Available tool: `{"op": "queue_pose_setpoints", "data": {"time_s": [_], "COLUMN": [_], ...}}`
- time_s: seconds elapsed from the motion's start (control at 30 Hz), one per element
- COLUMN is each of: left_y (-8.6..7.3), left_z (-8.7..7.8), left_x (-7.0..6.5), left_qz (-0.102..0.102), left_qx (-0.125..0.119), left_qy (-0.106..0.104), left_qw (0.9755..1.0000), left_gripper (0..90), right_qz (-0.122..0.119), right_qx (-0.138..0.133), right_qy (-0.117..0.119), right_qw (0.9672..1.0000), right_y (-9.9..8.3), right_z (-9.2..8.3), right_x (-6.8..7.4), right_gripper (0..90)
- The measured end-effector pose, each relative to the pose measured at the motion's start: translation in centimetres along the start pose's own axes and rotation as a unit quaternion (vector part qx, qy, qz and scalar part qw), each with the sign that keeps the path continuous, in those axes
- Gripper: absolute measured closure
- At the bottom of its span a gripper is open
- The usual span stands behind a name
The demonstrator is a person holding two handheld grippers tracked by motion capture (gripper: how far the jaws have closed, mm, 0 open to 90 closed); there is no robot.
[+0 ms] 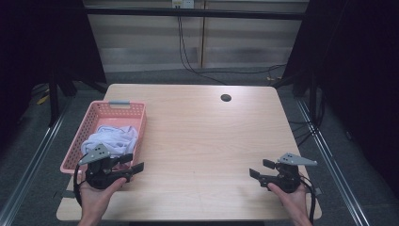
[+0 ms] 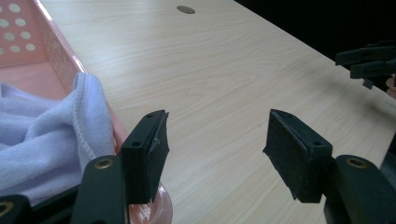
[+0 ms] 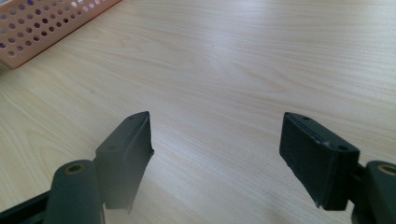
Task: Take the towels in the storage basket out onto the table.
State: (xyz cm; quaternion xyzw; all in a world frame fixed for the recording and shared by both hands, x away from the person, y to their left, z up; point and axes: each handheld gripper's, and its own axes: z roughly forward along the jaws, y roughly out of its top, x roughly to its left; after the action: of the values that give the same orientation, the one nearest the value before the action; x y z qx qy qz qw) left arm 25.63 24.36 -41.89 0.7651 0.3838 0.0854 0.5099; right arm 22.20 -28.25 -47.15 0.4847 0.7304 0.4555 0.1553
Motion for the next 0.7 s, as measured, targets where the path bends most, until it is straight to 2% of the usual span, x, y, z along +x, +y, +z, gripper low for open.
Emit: {"op": "queue_pose_setpoints", "data": {"time_s": [0.13, 0.27, 0.43, 0.5, 0.53, 0.57, 0.6, 0.63, 0.7], "left_y": [0.5, 1.1, 1.8, 2.2, 2.3, 2.4, 2.6, 2.6, 2.8], "left_z": [-0.9, -2.1, -3.0, -3.4, -3.6, -3.6, -3.6, -3.6, -3.7], "left_x": [0.8, 2.4, 3.5, 4.0, 4.3, 4.6, 5.5, 5.5, 6.3], "left_qz": [-0.007, -0.009, -0.016, -0.026, -0.030, -0.032, -0.044, -0.044, -0.049], "left_qx": [0.006, 0.025, 0.030, 0.033, 0.044, 0.051, 0.068, 0.068, 0.083], "left_qy": [0.024, 0.047, 0.062, 0.070, 0.095, 0.110, 0.106, 0.106, 0.117], "left_qw": [0.9997, 0.9985, 0.9975, 0.9966, 0.9941, 0.9921, 0.9910, 0.9910, 0.9884], "left_gripper": [34.7, 30.6, 28.4, 28.3, 28.4, 27.8, 27.2, 26.7, 24.8], "right_qz": [-0.007, -0.016, -0.017, -0.019, -0.021, -0.021, -0.022, -0.022, -0.024], "right_qx": [0.005, 0.014, 0.016, 0.015, 0.015, 0.019, 0.020, 0.020, 0.023], "right_qy": [0.004, 0.008, 0.013, 0.015, 0.016, 0.018, 0.026, 0.026, 0.028], "right_qw": [1.0000, 0.9998, 0.9996, 0.9996, 0.9995, 0.9994, 0.9992, 0.9992, 0.9990], "right_y": [0.0, 0.2, 0.4, 0.4, 0.5, 0.5, 0.6, 0.6, 0.6], "right_z": [0.2, 0.8, 1.2, 1.3, 1.3, 1.3, 1.4, 1.4, 1.6], "right_x": [0.3, 0.5, 0.5, 0.5, 0.5, 0.5, 0.6, 0.6, 0.6], "right_gripper": [25.2, 25.2, 25.2, 25.4, 25.7, 25.6, 25.6, 25.6, 25.5]}}
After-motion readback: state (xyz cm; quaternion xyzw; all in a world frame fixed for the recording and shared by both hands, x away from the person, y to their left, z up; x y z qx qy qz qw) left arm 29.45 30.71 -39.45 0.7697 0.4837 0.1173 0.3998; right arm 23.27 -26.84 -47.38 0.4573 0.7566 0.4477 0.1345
